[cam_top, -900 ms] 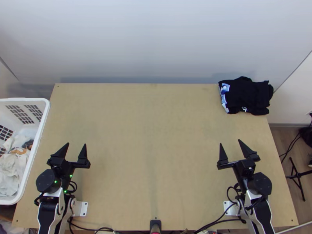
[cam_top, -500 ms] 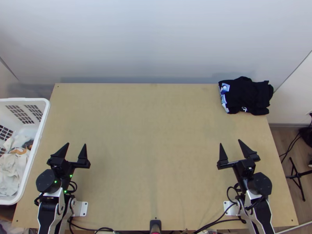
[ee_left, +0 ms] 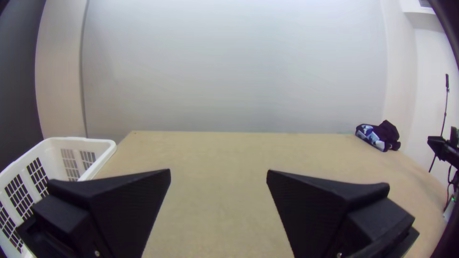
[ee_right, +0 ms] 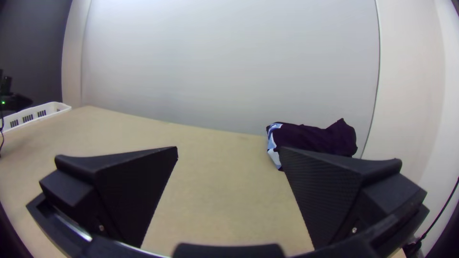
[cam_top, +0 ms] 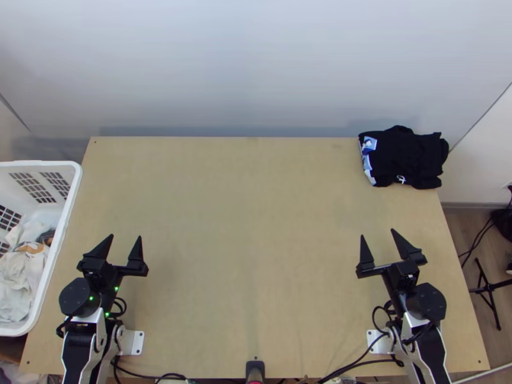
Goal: Fold the t-shirt
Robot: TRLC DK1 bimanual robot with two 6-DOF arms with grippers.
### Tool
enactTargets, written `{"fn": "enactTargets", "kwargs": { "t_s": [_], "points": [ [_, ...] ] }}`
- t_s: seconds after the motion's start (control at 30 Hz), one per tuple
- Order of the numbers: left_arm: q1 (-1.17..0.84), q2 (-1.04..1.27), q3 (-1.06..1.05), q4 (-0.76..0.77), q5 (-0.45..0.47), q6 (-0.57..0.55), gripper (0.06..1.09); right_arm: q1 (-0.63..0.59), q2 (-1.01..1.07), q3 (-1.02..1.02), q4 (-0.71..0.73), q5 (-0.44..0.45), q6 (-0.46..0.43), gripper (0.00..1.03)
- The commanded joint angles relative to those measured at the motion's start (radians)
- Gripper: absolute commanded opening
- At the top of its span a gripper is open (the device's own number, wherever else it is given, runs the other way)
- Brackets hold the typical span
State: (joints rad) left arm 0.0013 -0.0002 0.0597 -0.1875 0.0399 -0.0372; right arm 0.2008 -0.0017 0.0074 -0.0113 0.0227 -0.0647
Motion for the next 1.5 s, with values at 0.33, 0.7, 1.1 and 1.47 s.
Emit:
{"fn": "enactTargets", "kwargs": {
  "t_s": [0.33,0.7,1.1,1.47],
  "points": [
    [-0.009,0.000,0.000,-0.001,0.000,-0.041,1.04,-0.004,-0.001,0.000,-0.001,0.000,-0.038,0.99],
    [0.011,-0.003,0.000,0.002,-0.002,0.007,1.04,-0.024,0.000,0.000,0.001,0.000,-0.037,0.99],
    [-0.041,-0.001,-0.004,0.036,-0.032,0.106,1.04,-0.017,0.025,0.000,-0.003,0.000,-0.041,0.99],
    [-0.038,0.000,0.077,0.016,-0.032,0.097,1.03,-0.044,0.019,0.052,0.047,0.008,0.000,0.99]
  ]
}}
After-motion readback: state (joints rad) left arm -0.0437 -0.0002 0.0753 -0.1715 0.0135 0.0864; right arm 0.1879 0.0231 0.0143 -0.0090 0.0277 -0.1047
